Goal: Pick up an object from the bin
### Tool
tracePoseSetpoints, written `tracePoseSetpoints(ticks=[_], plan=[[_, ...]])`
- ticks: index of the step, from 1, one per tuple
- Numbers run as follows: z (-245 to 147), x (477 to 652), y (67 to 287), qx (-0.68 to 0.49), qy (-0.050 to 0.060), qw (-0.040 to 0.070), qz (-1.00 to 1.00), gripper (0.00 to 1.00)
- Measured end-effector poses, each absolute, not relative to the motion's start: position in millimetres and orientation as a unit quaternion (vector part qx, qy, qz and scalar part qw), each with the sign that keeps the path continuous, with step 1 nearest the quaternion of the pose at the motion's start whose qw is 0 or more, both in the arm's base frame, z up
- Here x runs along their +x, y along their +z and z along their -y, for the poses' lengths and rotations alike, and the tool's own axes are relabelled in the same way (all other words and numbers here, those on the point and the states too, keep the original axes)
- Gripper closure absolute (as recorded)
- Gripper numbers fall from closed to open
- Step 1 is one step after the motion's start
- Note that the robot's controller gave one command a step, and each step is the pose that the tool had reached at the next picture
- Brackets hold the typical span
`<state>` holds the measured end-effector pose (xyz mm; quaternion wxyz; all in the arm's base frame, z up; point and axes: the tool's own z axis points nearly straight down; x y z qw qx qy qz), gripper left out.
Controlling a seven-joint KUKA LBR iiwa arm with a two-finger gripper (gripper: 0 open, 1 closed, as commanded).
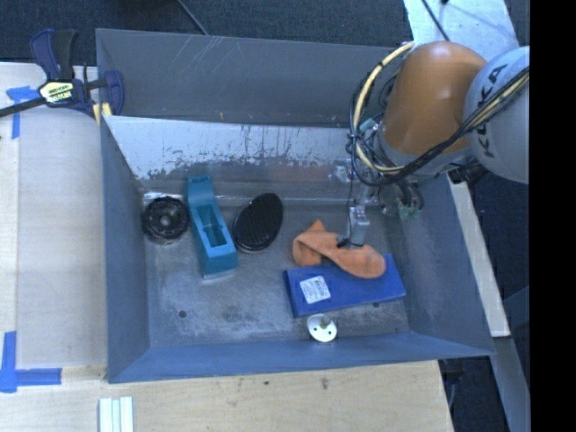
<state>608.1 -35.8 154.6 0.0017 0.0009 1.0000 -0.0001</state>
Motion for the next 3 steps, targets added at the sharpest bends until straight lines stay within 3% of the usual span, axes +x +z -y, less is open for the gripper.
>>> tracePoseSetpoints(ticks=[1,2,3], plan=[[38.1,607.1,84.9,-0.022,0.0,0.004,-1.0,0.0],[36.3,598.4,72.0,0.079,0.0,0.004,-0.997,1.0],[36.3,598.4,71.5,0.078,0.0,0.004,-0.997,1.0]])
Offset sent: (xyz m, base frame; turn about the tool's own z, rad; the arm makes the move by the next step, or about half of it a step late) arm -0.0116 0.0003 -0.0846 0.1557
